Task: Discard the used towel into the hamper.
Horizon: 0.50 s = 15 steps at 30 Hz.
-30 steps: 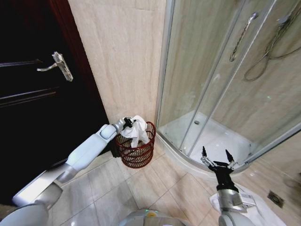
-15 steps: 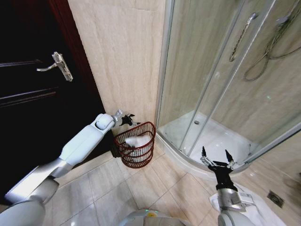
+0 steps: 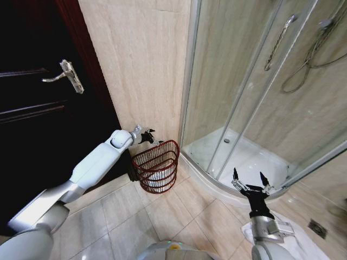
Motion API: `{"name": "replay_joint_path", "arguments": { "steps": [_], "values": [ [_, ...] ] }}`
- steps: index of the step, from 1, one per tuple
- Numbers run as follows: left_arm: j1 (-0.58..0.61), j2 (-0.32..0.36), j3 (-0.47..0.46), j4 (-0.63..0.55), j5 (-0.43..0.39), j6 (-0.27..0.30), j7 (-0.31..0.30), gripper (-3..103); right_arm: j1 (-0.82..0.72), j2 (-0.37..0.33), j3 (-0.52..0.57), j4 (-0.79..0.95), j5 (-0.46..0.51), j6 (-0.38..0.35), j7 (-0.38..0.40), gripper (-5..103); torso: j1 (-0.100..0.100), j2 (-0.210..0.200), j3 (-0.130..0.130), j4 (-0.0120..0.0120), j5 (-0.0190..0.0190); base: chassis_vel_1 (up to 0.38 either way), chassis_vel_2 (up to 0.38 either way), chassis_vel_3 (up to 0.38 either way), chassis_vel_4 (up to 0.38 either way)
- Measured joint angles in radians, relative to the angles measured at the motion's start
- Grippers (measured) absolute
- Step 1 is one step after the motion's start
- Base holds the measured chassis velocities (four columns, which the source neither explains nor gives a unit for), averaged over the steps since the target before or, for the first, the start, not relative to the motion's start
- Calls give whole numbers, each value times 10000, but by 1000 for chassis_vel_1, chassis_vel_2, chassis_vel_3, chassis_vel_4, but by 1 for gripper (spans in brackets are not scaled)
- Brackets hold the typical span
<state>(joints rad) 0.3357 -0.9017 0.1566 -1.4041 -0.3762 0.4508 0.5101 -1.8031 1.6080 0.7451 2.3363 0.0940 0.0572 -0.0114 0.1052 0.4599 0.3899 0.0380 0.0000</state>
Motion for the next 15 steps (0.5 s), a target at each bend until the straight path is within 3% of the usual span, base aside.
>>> {"name": "replay_joint_path", "arguments": {
  "steps": [10,13,15],
  "values": [
    [58,-2,-44,70,-84,-98,-84,100,4,0,2,24,18,-38,8,100,0,0,0,0,1,0,0,0,0],
    [149,17,-49,6,-278,-319,-464,100,20,0,-25,74,12,-101,9,100,0,0,0,0,0,0,0,0,0],
    [407,32,-118,-214,-814,-854,-1822,100,65,0,-55,148,10,-244,33,100,0,0,0,-1,1,0,0,0,0]
  ]
}}
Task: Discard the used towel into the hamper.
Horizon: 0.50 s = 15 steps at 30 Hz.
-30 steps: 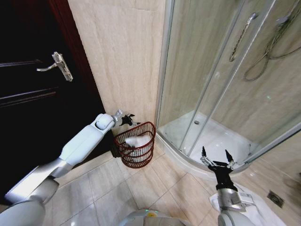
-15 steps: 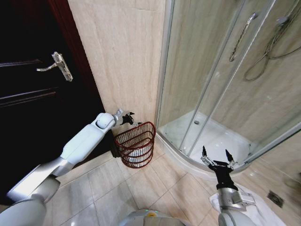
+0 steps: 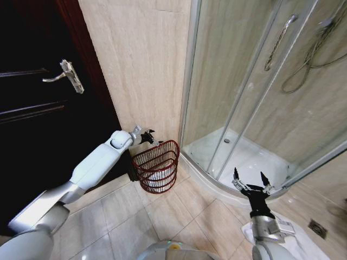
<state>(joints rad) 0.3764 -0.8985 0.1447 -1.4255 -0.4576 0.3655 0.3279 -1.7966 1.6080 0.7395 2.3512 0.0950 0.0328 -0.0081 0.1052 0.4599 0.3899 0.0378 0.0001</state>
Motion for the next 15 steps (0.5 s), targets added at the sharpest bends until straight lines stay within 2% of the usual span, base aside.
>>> {"name": "replay_joint_path", "arguments": {
  "steps": [1,2,3,4,6,7,9,10,11,12,13,15],
  "values": [
    [164,17,-72,-164,-275,-178,-761,100,20,0,-4,21,-2,-40,3,100,0,0,0,-2,-1,0,0,0,0],
    [164,17,-72,-164,-275,-178,-761,100,20,0,-4,21,-2,-40,3,100,0,0,0,-2,-1,0,0,0,0],
    [525,33,-335,-523,-656,-321,-1750,100,47,0,-6,47,-3,-95,7,100,0,0,0,-3,0,0,0,0,0],
    [1040,37,-843,-991,-910,-382,-2292,100,68,0,-4,79,3,-153,8,100,0,0,0,-1,0,0,0,0,0],
    [2090,19,-1733,-1868,-985,-505,-3006,100,65,0,25,128,70,-234,10,100,0,0,-1,3,2,0,0,0,0],
    [2090,19,-1733,-1868,-985,-505,-3006,100,65,0,25,128,70,-234,10,100,0,0,-1,3,2,0,0,0,0],
    [3576,-115,-2585,-2960,-1011,-774,-4100,100,19,-17,93,231,285,-395,16,100,-1,0,-1,3,-3,0,0,0,0],
    [3576,-115,-2585,-2960,-1011,-774,-4100,100,19,-17,93,231,285,-395,16,100,-1,0,-1,3,-3,0,0,0,0],
    [4554,-347,-3225,-3537,-774,-1173,-4735,100,15,-93,140,291,388,-488,24,100,-1,0,-1,1,-3,0,0,0,0],
    [5140,-528,-3664,-3797,-516,-1407,-5012,100,15,-151,155,327,422,-536,33,100,-2,0,-2,1,-2,0,0,0,0],
    [5140,-528,-3664,-3797,-516,-1407,-5012,100,15,-151,155,327,422,-536,33,100,-2,0,-2,1,-2,0,0,0,0],
    [6803,-1304,-5041,-4496,420,-2026,-5165,100,38,-342,144,451,473,-705,83,100,-2,0,-2,-1,1,0,0,0,0]
  ]
}}
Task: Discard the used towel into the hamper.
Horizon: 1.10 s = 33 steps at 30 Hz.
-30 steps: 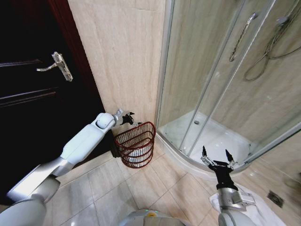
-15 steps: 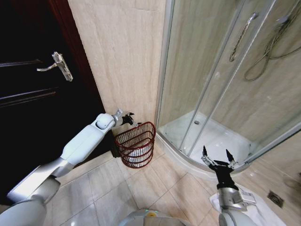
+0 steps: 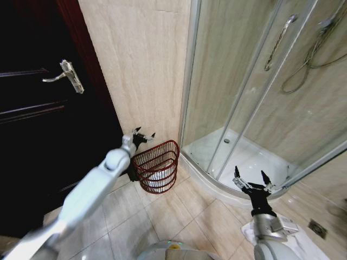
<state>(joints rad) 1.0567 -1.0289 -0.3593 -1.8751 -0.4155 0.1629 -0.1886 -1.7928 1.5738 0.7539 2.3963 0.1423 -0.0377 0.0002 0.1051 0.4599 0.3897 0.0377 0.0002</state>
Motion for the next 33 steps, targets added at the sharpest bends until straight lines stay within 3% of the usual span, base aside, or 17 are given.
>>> {"name": "replay_joint_path", "arguments": {
  "steps": [1,4,5,8,12,17,21,33],
  "values": [
    [0,0,0,0,0,0,0,100,0,0,0,0,0,0,0,100,0,0,0,0,0,0,0,0,0],
    [2057,-1387,-1713,-992,527,-263,93,100,11,-92,-86,37,-16,-108,-1,100,0,0,1,2,-3,0,0,0,0],
    [2057,-1387,-1713,-992,527,-263,93,100,11,-92,-86,37,-16,-108,-1,100,0,0,1,2,-3,0,0,0,0],
    [3574,-2687,-2996,-1832,1174,-581,83,100,-83,-121,-185,2,-155,-110,-78,100,-1,1,0,4,-2,0,0,0,0],
    [4557,-3341,-3490,-2246,1445,-941,472,100,-183,-134,-242,5,-380,-83,-159,100,-1,1,0,-1,0,0,0,0,0],
    [5281,-3645,-3679,-2562,1526,-1280,814,100,-149,-143,-312,52,-455,-136,-183,100,0,1,1,2,1,0,0,0,0],
    [5626,-4071,-3646,-3004,1779,-1351,939,100,-149,-204,-353,287,-506,-887,-309,100,0,1,2,2,-1,0,0,0,0],
    [5649,-4225,-3185,-3164,2311,-1352,947,100,-143,-356,-180,169,-229,-855,-267,100,2,0,2,1,-1,0,0,0,0]
  ]
}}
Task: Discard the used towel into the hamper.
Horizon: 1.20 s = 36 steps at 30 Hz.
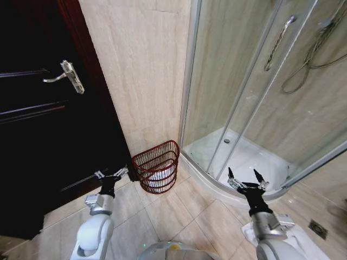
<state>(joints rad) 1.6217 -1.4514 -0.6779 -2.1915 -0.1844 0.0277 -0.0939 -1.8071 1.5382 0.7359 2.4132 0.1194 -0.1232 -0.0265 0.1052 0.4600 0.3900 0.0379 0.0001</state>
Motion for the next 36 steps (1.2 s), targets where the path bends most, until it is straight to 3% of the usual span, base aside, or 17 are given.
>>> {"name": "replay_joint_path", "arguments": {
  "steps": [17,36],
  "values": [
    [83,216,-54,86,-1,-104,-3,100,-43,68,71,-41,52,113,65,100,0,0,0,0,-2,28,-35,-32,34],
    [243,491,-48,216,9,-325,72,100,-135,217,62,-76,-52,262,122,100,0,-1,0,0,-1,-12,-142,15,149]
  ]
}}
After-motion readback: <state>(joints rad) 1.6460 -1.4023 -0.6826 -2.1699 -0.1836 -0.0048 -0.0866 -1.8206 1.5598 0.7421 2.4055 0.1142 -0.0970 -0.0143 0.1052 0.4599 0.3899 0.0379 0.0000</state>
